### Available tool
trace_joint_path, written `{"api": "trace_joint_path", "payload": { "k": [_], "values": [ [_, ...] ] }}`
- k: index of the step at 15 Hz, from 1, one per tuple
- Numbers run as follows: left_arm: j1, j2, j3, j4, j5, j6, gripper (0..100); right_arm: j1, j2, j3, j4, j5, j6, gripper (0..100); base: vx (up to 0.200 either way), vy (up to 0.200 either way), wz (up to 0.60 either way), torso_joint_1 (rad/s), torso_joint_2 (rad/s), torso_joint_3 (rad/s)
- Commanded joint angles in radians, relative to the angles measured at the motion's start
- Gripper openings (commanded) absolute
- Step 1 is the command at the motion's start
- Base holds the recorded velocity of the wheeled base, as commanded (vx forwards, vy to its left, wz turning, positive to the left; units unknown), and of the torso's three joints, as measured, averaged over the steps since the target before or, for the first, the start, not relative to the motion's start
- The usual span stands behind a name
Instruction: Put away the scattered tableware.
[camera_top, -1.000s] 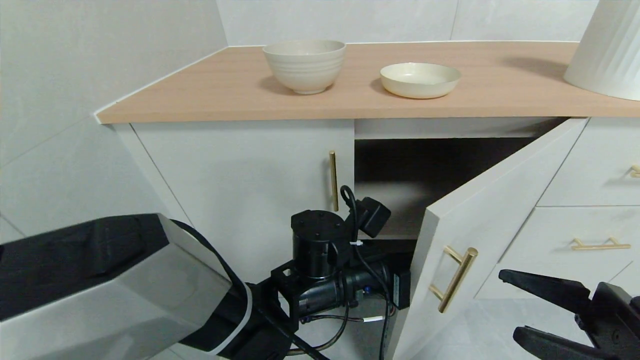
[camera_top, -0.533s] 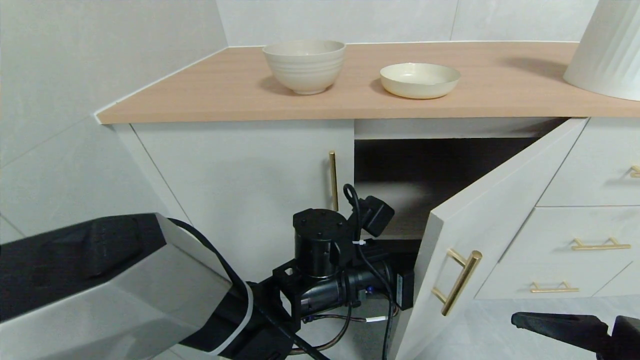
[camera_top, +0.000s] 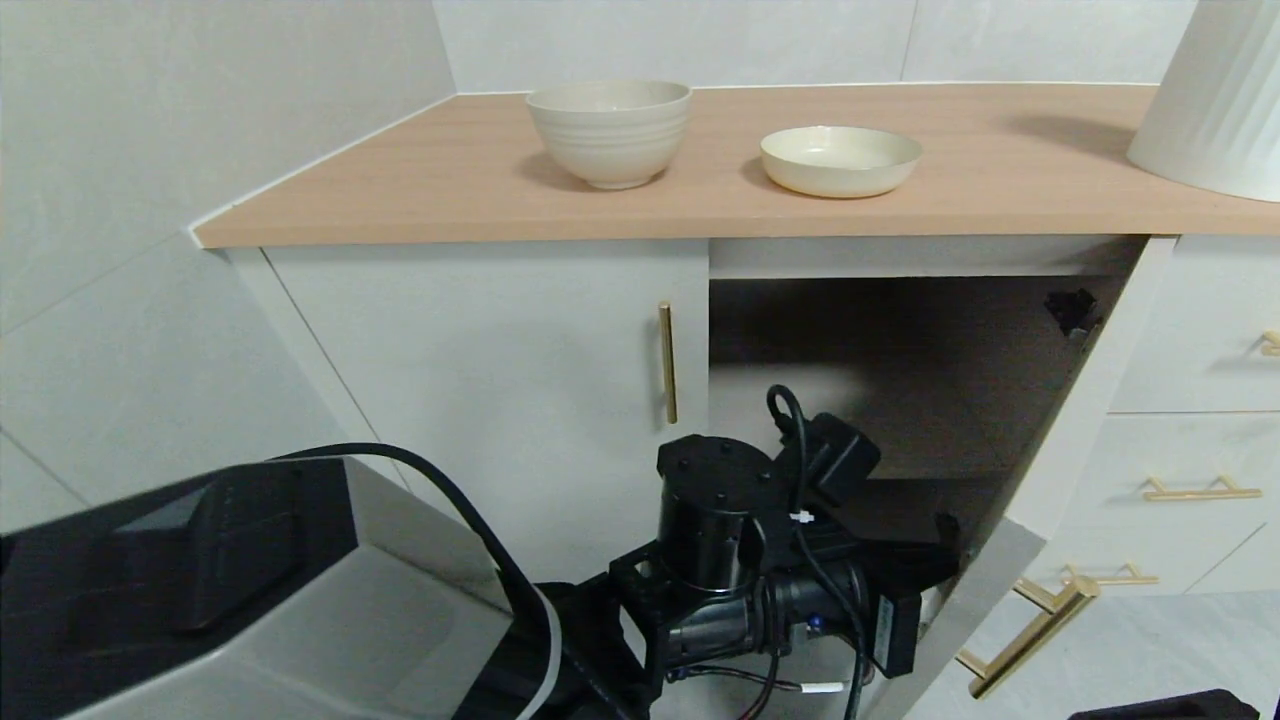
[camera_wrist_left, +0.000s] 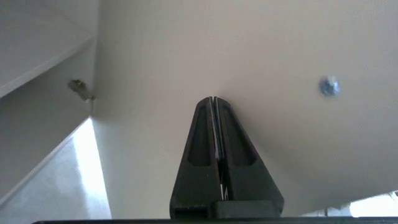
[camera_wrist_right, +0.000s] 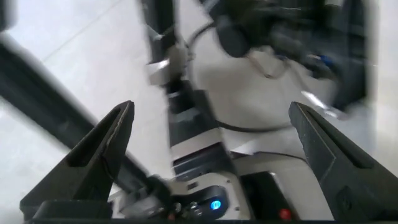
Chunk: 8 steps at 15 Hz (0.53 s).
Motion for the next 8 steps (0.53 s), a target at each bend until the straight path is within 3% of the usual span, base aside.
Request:
{"api": "trace_joint_path", "payload": {
  "k": [1,5,8],
  "values": [
    [-0.038,0.032,-0.048,0.019,0.0,-0.001,0,0.0,-0.032,0.003,-0.001,0.011,0.001,100,0.0,0.0,0.0,0.0,0.0,0.0],
    [-0.107,0.075,-0.172,0.102,0.001,-0.001,0,-0.004,-0.053,-0.029,-0.011,0.038,-0.001,100,0.0,0.0,0.0,0.0,0.0,0.0],
    [-0.114,0.074,-0.241,0.161,0.001,-0.002,0,-0.009,-0.062,-0.103,-0.01,0.038,-0.001,100,0.0,0.0,0.0,0.0,0.0,0.0]
  ]
}}
